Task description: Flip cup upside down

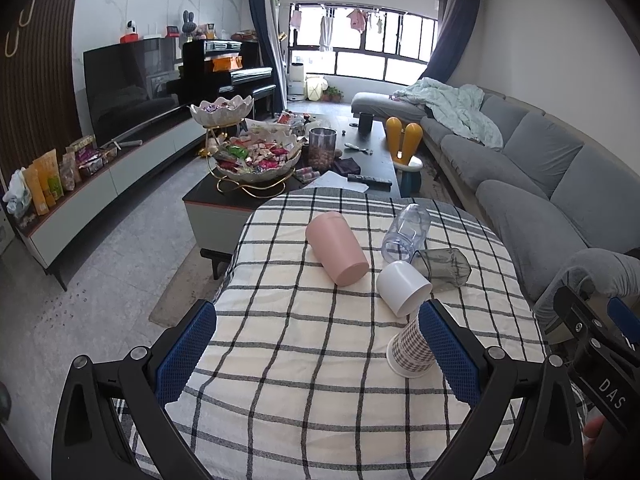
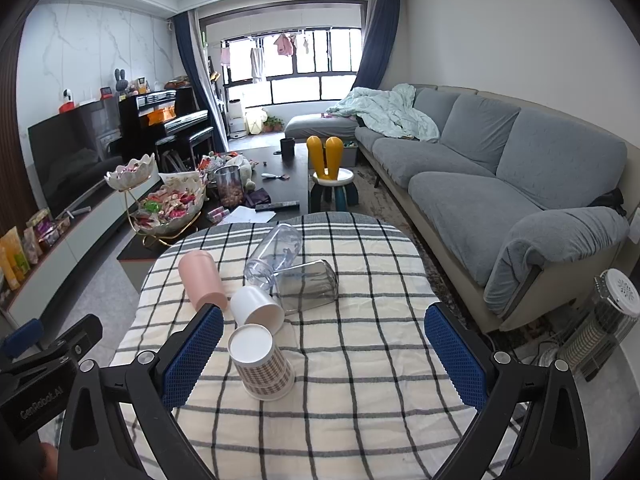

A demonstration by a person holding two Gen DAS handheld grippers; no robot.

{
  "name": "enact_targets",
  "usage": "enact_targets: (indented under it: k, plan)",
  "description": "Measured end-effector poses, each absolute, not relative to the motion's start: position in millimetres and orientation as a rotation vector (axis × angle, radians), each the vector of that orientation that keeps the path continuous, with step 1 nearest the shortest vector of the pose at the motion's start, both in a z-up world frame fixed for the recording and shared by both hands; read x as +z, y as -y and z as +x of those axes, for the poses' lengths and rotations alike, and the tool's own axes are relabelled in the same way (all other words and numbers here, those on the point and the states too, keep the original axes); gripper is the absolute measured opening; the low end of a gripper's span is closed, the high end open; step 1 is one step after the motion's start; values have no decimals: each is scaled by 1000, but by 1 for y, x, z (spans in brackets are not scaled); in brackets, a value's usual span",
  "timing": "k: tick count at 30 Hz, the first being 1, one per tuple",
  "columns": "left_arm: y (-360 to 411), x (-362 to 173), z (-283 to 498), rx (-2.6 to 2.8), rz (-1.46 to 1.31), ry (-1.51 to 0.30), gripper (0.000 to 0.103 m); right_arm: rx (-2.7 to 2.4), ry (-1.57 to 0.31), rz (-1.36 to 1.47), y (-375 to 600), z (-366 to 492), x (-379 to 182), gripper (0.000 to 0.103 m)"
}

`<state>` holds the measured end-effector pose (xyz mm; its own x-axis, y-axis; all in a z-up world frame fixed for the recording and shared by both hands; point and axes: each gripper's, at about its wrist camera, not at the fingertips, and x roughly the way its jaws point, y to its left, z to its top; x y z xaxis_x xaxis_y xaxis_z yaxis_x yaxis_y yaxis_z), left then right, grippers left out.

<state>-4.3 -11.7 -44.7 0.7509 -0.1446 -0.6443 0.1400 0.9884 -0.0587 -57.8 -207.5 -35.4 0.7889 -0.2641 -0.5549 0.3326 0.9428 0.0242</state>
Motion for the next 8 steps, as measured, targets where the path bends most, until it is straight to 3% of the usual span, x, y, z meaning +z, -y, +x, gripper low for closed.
enact_targets:
  k: [8]
  plan:
    - [11, -44, -4, -149, -5, -704, 103, -323, -578, 124, 207, -57, -35, 101]
